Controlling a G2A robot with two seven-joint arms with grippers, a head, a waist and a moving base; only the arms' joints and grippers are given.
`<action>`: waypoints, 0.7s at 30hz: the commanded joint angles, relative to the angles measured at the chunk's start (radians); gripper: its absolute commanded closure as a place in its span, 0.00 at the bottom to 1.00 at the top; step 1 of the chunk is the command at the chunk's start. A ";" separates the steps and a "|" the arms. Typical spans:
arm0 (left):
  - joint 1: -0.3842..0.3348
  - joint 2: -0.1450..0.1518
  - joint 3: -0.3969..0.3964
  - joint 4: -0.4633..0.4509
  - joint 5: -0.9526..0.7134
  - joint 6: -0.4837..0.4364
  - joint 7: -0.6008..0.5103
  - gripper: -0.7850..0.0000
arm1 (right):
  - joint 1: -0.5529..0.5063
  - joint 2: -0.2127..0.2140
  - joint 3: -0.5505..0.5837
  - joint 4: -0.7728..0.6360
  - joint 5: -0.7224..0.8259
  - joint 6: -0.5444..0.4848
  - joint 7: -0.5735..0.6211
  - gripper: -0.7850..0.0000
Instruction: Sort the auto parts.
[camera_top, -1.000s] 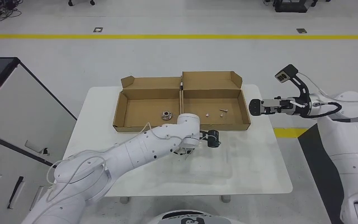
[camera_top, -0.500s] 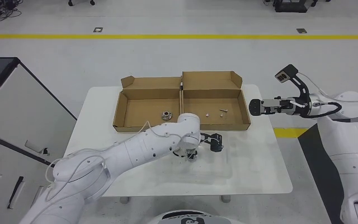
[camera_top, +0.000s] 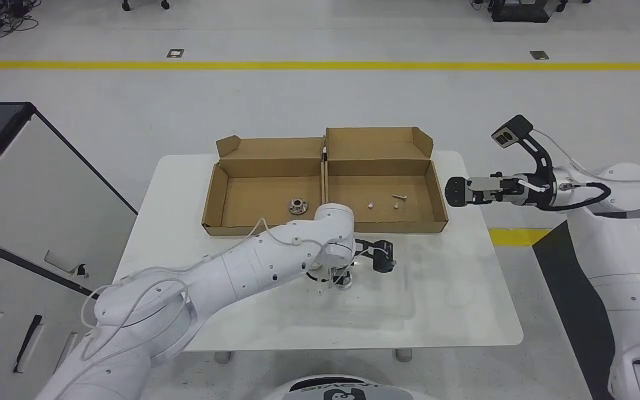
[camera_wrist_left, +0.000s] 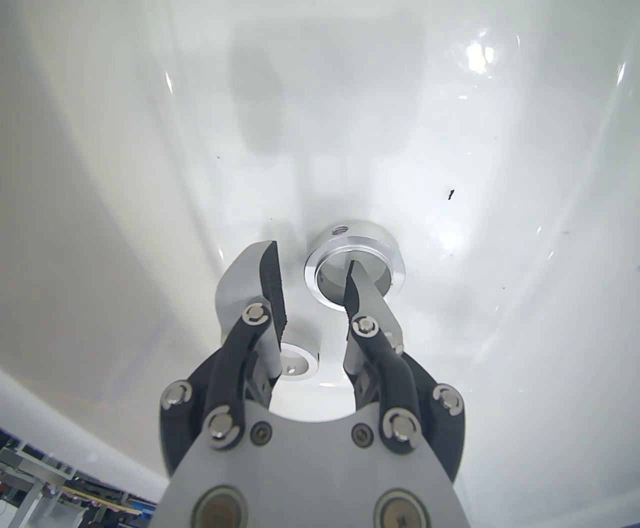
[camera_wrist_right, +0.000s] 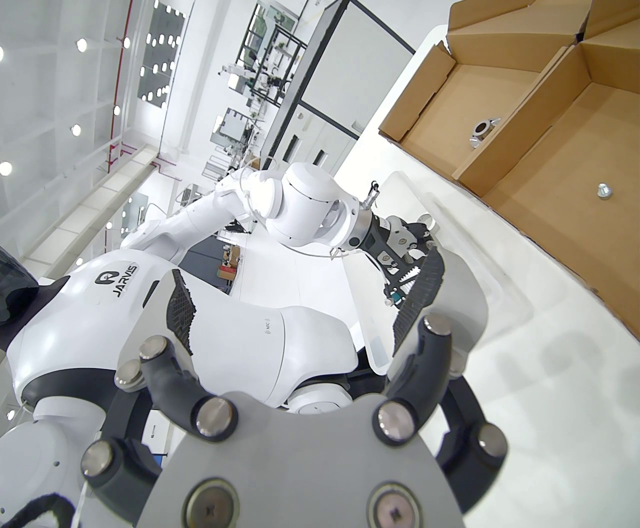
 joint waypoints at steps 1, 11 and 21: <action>-0.002 0.000 0.000 0.000 0.000 0.002 -0.002 0.60 | 0.000 0.000 0.000 0.000 0.000 0.000 0.000 0.00; 0.006 -0.002 0.000 0.010 0.009 0.004 -0.004 0.75 | 0.000 0.000 0.000 0.000 0.000 0.000 0.000 0.00; -0.013 -0.011 0.000 0.008 -0.009 0.024 -0.023 1.00 | 0.000 0.000 0.000 0.000 0.000 0.000 0.000 0.00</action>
